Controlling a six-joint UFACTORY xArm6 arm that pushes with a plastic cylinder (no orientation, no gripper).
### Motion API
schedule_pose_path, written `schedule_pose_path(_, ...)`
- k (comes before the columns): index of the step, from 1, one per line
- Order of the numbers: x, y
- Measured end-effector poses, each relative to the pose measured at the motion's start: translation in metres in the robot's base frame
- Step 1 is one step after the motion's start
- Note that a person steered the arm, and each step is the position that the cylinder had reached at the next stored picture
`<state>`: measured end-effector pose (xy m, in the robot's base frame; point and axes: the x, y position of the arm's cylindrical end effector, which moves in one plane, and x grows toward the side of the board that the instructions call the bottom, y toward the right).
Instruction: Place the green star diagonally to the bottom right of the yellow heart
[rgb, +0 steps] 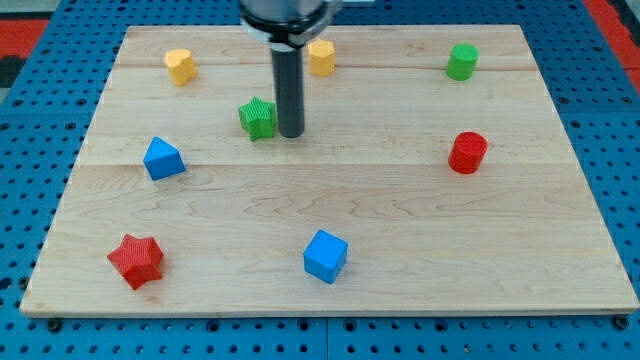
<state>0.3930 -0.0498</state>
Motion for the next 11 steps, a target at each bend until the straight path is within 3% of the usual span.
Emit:
schedule_pose_path(2,-0.006,-0.015)
schedule_pose_path(4,-0.085,-0.015)
schedule_pose_path(5,-0.096,-0.015)
schedule_pose_path(7,-0.038,0.006)
schedule_pose_path(11,-0.022,-0.069)
